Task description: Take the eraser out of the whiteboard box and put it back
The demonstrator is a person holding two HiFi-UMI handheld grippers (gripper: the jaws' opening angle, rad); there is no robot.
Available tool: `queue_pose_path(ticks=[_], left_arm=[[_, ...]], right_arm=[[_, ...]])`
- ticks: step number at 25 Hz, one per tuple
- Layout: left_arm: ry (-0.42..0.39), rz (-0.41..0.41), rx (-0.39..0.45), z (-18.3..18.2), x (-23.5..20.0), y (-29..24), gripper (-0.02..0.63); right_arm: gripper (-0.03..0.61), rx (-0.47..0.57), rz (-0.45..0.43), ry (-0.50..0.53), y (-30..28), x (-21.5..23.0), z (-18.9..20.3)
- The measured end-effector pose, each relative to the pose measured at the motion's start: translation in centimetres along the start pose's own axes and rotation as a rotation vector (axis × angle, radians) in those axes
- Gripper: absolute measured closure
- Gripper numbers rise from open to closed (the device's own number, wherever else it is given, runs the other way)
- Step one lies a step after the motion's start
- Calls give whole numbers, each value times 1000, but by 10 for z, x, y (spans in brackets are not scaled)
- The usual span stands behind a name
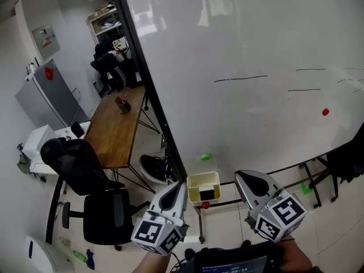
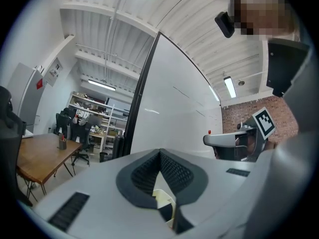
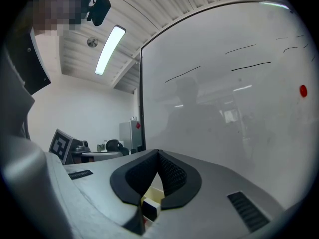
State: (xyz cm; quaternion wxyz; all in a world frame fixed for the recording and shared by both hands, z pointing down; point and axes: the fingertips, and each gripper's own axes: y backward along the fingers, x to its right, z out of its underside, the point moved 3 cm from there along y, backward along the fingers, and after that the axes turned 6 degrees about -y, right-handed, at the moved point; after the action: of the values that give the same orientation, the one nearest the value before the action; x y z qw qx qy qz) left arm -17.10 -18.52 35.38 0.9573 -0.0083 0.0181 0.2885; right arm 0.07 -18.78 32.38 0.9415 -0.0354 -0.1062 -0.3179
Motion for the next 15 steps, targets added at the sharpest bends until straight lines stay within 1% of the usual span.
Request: queue_pose_path(ticks=[4, 8, 12, 15], left_arm=[[-14, -19, 31, -10, 2, 2, 588], [-21, -26, 26, -18, 23, -7, 588], [-27, -44, 20, -21, 58, -25, 588], [-27, -84, 10, -18, 90, -42, 588]], right_arm=[[557, -4, -10, -2, 2, 0, 0], [557, -15, -38, -5, 19, 9, -12], [557, -2, -55, -5, 43, 37, -23], [557, 5, -79, -14, 69, 69, -30]])
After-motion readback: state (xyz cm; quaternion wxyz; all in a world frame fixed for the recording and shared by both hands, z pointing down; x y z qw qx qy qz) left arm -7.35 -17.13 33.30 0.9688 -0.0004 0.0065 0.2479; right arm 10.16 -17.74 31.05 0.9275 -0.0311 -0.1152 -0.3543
